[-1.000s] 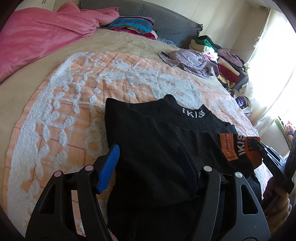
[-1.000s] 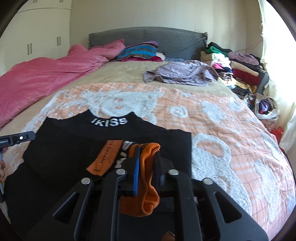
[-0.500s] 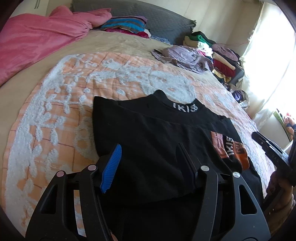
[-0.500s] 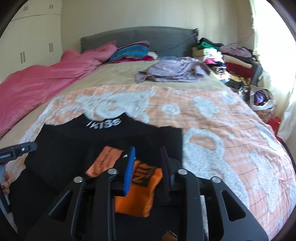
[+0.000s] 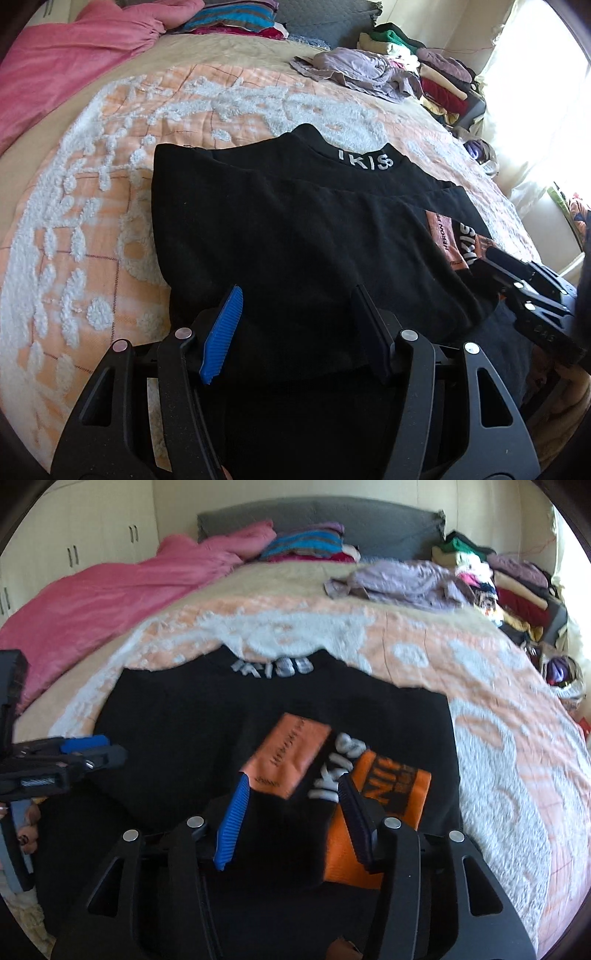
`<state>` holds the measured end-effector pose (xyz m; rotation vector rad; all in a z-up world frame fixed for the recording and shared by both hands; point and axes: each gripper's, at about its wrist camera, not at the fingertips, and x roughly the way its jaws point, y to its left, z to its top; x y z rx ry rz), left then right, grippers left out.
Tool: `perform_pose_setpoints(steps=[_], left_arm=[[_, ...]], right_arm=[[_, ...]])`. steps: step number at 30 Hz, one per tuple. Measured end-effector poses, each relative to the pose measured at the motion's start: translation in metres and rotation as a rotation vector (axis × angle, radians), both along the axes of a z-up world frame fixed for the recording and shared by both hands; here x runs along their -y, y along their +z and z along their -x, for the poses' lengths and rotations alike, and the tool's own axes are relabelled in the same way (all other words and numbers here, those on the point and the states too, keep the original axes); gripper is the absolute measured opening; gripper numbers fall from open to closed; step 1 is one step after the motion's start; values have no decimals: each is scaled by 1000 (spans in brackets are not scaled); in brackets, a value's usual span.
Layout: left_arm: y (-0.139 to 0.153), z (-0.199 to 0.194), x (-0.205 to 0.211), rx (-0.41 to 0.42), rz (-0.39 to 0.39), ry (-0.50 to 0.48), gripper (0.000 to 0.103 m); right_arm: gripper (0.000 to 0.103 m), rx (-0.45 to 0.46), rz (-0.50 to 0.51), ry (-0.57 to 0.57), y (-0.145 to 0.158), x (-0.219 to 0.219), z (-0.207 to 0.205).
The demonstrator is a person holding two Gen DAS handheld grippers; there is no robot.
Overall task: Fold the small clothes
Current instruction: 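Lay the cuff on the shirt body with the right tool and open, then move both open tools back along the sweatshirt toward its hem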
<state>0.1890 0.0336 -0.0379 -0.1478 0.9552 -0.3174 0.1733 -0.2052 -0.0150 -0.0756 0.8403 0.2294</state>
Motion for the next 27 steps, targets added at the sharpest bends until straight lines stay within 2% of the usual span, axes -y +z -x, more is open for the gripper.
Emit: perform_pose_setpoints(steps=[2, 4, 11, 17, 21, 23, 26, 27], left_arm=[[-1, 0, -2, -2, 9, -1, 53], [-2, 1, -3, -3, 19, 0, 53], [1, 5, -3, 4, 19, 1, 53], [5, 12, -5, 19, 19, 6, 53], [8, 15, -8, 21, 38, 8, 55], [10, 16, -10, 23, 48, 13, 56], [13, 17, -12, 29, 60, 19, 58], [14, 17, -12, 31, 60, 21, 64]], right_arm=[[55, -34, 3, -50, -10, 9, -4], [55, -58, -57, -63, -17, 17, -5], [56, -32, -92, -78, -13, 20, 3], [66, 5, -122, -92, -2, 25, 12], [77, 10, -150, -94, 3, 25, 15], [78, 13, -157, -92, 5, 24, 17], [86, 23, -154, -92, 9, 21, 19], [86, 27, -156, -91, 10, 21, 20]])
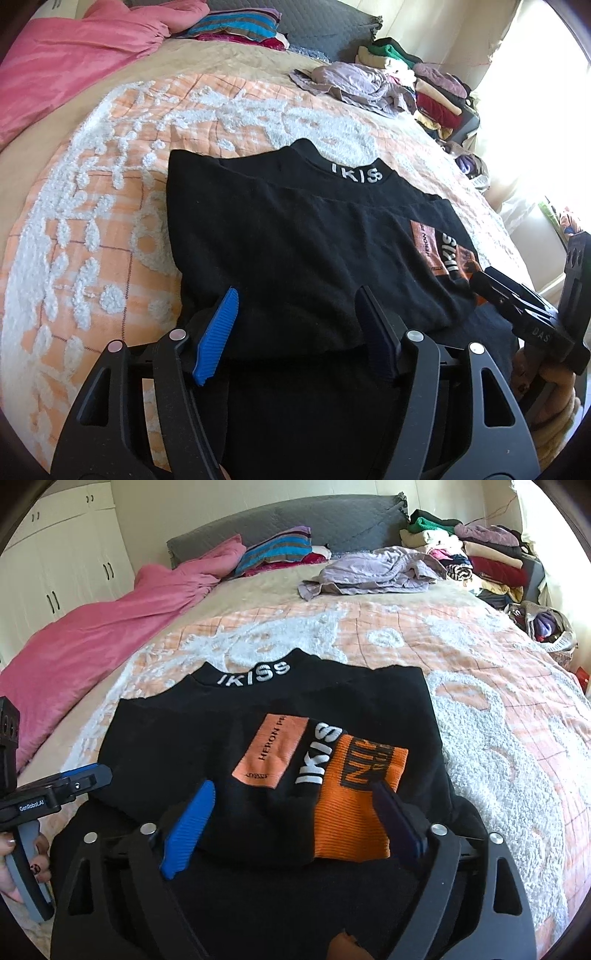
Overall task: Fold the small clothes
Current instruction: 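Move both open tools back along the sweatshirt toward its hem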
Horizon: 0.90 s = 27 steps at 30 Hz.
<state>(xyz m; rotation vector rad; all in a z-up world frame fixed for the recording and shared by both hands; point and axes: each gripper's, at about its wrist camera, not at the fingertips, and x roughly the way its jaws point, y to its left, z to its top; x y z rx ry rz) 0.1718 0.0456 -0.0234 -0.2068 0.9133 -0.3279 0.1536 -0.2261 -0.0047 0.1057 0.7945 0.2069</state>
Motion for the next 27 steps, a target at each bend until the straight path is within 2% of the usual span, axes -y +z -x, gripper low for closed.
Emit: perform_pose_setpoints(steps=[2, 5, 6, 9, 20, 27], left_arm=[[3, 2, -2, 9, 2, 9, 69], [7, 4, -6, 18, 12, 21, 77], [9, 5, -8, 20, 15, 27, 85], [11, 7, -13, 25, 22, 43, 93], [26, 25, -38, 64, 46, 89, 93], [34, 40, -39, 89, 51, 87, 93]], right_arm=[[87, 8, -4, -2, 3, -1, 2], [93, 21, -12, -6, 6, -1, 5], [94, 23, -13, -9, 7, 0, 6], [95, 27, -22, -22, 7, 1, 10], [98, 88, -23, -32, 23, 7, 33], [98, 122, -37, -40, 37, 11, 44]])
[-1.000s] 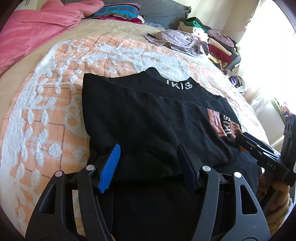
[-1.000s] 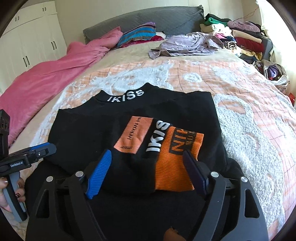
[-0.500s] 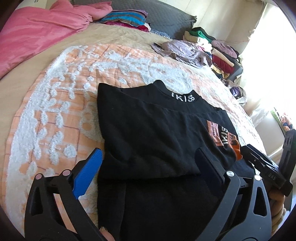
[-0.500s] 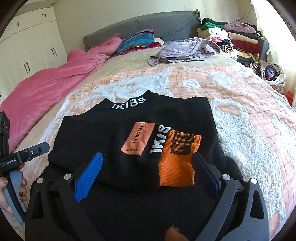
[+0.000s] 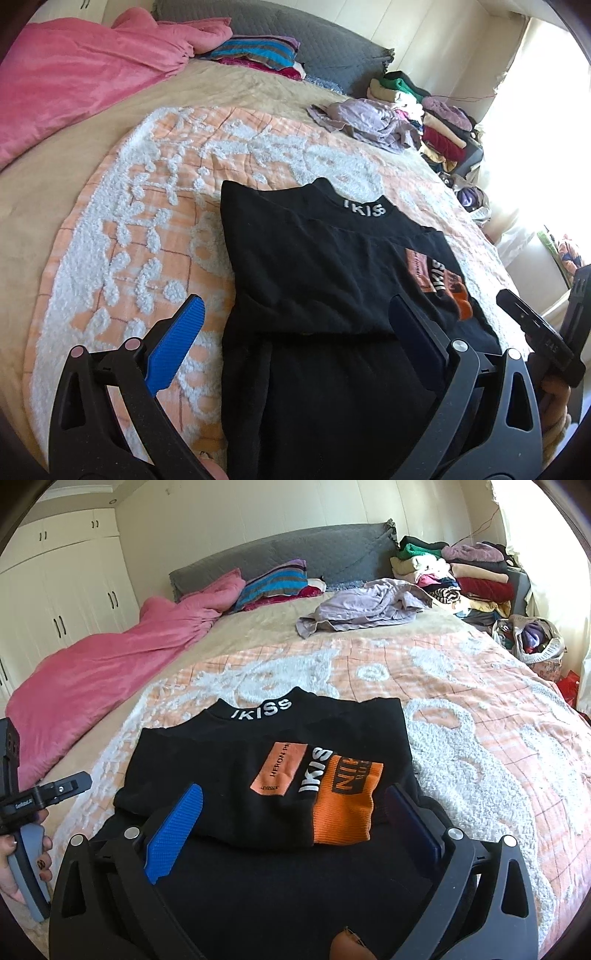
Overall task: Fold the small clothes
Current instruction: 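Move both open tools back along the sweatshirt toward its hem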
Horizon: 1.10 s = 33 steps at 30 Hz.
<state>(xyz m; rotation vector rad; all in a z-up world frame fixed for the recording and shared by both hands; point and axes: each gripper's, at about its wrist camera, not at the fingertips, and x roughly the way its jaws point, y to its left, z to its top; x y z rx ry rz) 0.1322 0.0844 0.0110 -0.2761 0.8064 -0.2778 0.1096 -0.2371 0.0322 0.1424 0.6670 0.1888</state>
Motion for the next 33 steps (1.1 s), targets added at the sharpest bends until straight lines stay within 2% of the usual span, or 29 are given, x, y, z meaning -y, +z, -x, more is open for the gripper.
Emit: perform_pose_setpoints(steps=[17, 33], left_arm=[[12, 34, -3, 38, -8, 13, 93], [22, 67, 9, 53, -57, -12, 93]], right_arm=[[98, 30, 19, 27, 18, -9, 22], [98, 25, 35, 76, 22, -9, 51]])
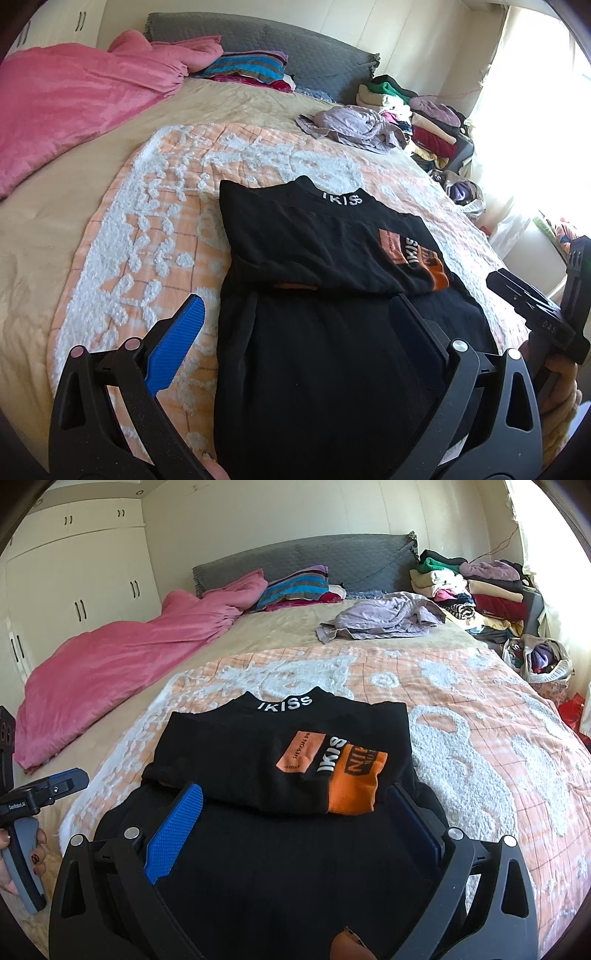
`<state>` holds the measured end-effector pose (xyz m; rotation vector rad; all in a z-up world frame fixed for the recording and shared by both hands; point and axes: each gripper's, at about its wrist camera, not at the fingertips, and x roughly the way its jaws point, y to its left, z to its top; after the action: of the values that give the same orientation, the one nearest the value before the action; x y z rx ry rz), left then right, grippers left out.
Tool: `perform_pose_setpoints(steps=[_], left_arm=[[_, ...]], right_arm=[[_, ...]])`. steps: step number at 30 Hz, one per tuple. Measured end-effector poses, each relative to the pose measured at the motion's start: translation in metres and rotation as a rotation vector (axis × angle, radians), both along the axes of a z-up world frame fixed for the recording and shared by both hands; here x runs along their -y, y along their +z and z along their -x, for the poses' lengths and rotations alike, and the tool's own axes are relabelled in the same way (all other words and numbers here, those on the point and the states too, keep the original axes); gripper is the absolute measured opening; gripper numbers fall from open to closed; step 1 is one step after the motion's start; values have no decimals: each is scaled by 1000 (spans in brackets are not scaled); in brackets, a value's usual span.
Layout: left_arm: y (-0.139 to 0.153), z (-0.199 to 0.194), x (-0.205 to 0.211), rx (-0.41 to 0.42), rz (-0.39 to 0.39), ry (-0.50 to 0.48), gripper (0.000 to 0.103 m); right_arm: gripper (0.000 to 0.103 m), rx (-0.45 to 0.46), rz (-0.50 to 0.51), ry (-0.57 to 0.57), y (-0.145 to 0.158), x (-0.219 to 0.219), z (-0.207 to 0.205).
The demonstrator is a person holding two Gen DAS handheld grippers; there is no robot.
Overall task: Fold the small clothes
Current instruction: 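Move both open tools back along the sweatshirt toward its hem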
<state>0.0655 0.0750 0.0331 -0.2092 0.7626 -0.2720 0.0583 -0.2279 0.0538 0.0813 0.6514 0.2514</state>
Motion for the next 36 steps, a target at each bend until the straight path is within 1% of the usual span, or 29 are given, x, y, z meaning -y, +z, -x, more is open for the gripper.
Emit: perform_pose_setpoints(steps=[9, 20, 30, 36], left_arm=[[-2, 16, -5, -11, -24, 24, 93], [-12, 34, -13, -51, -55, 53, 93], [-32, 51, -25, -109, -74, 87, 93], [-41, 59, -28, -133, -80, 87, 93]], right_arm=[[98, -11, 17, 10, -3, 6, 14], [98, -32, 25, 5, -11, 16, 27], [98, -56, 24, -13, -22, 29, 37], [98, -59, 24, -11, -25, 31, 41]])
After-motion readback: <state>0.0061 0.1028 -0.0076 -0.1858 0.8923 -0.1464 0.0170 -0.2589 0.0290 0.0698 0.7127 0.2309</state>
